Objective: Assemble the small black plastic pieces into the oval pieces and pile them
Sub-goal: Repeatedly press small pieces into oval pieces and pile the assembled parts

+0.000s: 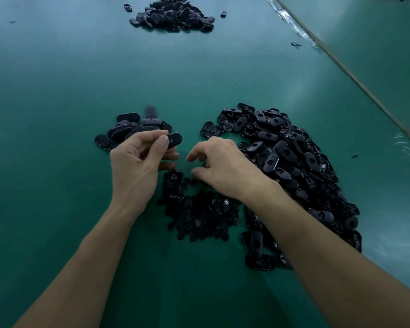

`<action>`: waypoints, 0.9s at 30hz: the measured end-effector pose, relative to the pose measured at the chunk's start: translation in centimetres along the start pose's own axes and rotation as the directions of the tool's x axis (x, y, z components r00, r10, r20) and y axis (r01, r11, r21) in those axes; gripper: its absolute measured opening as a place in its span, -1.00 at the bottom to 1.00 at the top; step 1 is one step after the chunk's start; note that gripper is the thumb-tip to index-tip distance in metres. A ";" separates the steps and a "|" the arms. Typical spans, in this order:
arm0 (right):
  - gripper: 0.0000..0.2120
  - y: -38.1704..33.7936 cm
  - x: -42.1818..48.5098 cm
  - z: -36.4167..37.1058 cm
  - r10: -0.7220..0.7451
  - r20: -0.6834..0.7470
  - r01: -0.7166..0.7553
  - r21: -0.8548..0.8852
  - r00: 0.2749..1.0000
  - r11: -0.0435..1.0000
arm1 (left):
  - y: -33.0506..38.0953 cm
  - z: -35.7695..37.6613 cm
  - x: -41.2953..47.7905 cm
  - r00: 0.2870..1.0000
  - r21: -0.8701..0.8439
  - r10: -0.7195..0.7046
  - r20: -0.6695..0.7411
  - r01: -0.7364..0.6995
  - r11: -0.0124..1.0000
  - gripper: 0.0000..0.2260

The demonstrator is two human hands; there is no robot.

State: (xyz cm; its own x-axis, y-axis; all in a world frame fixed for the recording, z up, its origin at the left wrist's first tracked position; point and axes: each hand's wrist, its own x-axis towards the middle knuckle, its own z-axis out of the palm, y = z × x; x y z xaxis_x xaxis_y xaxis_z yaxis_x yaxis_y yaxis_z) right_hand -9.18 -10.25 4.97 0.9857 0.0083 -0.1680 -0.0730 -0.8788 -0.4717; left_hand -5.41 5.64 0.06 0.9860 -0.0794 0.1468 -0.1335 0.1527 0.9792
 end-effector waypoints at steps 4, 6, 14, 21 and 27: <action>-0.71 0.3 0.0 -0.2 0.048 -0.053 -0.052 -0.081 0.997 0.995 | -0.1 0.0 0.1 1.000 0.021 0.001 0.018 -0.002 1.000 -0.86; -0.77 0.3 0.0 -0.2 0.082 -0.037 -0.085 -0.097 0.996 0.992 | -0.2 0.0 0.1 1.000 0.022 0.004 0.017 -0.004 1.000 -0.84; -0.85 0.7 0.6 -0.3 0.136 0.032 -0.136 0.007 0.990 0.991 | -0.2 -0.1 0.1 1.000 0.006 0.001 0.022 -0.001 1.000 -0.82; -0.85 0.7 0.9 -0.4 0.151 0.024 -0.152 0.040 0.988 0.988 | -0.2 -0.2 0.0 0.999 0.008 0.023 0.029 -0.023 1.000 -0.85; -0.84 0.8 0.8 -0.3 0.146 -0.004 -0.146 0.029 0.989 0.989 | -0.2 -0.3 0.0 0.998 0.057 0.058 0.029 -0.060 0.997 -0.85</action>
State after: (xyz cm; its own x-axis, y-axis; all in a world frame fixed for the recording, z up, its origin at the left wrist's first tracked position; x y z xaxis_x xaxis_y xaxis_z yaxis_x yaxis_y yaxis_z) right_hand -8.40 -11.08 4.73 0.9652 -0.1217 -0.2316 -0.2201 -0.8563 -0.4672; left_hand -5.32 5.95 -0.17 0.9732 -0.0987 0.2076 -0.1977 0.1010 0.9750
